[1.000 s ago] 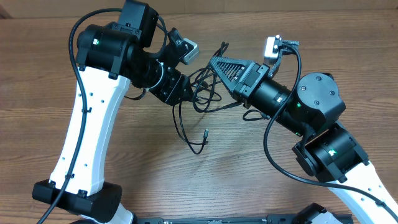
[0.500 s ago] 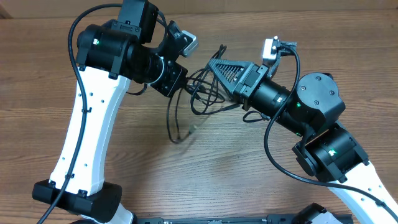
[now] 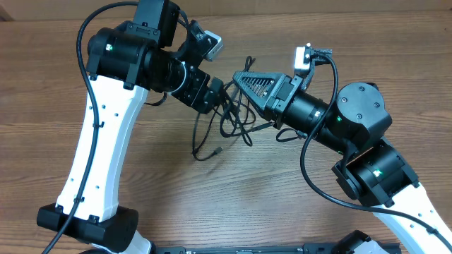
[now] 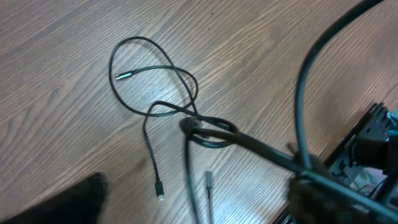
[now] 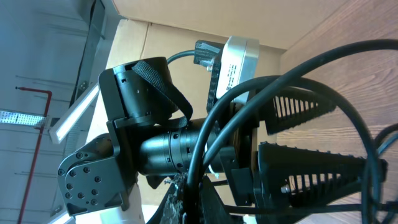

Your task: Untangle cables

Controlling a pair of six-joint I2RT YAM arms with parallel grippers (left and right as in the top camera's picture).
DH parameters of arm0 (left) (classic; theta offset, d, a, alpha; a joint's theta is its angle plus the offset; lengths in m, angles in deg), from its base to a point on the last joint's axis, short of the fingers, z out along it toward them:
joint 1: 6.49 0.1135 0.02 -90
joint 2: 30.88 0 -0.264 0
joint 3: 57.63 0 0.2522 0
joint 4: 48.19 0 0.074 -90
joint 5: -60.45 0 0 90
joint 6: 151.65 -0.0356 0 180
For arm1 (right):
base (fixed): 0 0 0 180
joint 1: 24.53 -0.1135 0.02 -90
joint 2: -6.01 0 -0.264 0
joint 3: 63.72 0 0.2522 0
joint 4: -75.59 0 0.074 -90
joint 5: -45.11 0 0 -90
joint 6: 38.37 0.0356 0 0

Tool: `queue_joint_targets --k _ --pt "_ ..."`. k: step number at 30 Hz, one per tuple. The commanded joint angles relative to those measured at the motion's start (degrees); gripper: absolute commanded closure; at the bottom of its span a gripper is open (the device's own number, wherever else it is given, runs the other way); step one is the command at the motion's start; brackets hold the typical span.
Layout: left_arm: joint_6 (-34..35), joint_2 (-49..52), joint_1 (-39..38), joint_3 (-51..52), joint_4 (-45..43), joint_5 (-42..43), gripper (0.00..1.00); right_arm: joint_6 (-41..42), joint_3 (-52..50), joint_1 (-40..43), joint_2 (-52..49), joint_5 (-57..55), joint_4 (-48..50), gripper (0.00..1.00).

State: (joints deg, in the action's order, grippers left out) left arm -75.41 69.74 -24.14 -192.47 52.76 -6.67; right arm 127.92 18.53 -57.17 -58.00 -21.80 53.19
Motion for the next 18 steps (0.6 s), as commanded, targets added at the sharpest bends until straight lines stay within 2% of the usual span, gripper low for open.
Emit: queue_joint_targets --k 1,5,9,14,18 --pt "-1.8 -0.6 -0.4 0.5 -0.1 -0.3 0.00 0.7 1.8 0.2 0.6 1.2 0.4 0.96" --pt "-4.1 -0.6 -0.4 0.5 0.2 -0.4 0.08 0.7 1.8 0.2 0.6 1.5 0.4 0.96" --pt "-3.0 -0.6 -0.3 0.6 -0.3 -1.7 0.27 0.3 1.8 0.2 0.6 1.6 -0.1 0.96" --pt "8.2 -0.5 -0.3 0.6 -1.9 -11.2 0.30 0.2 1.7 0.2 0.6 1.4 -4.1 0.96" --pt "11.2 -0.5 -0.3 0.6 -2.5 -12.8 0.29 -2.5 1.7 0.2 0.6 1.4 -6.5 0.96"
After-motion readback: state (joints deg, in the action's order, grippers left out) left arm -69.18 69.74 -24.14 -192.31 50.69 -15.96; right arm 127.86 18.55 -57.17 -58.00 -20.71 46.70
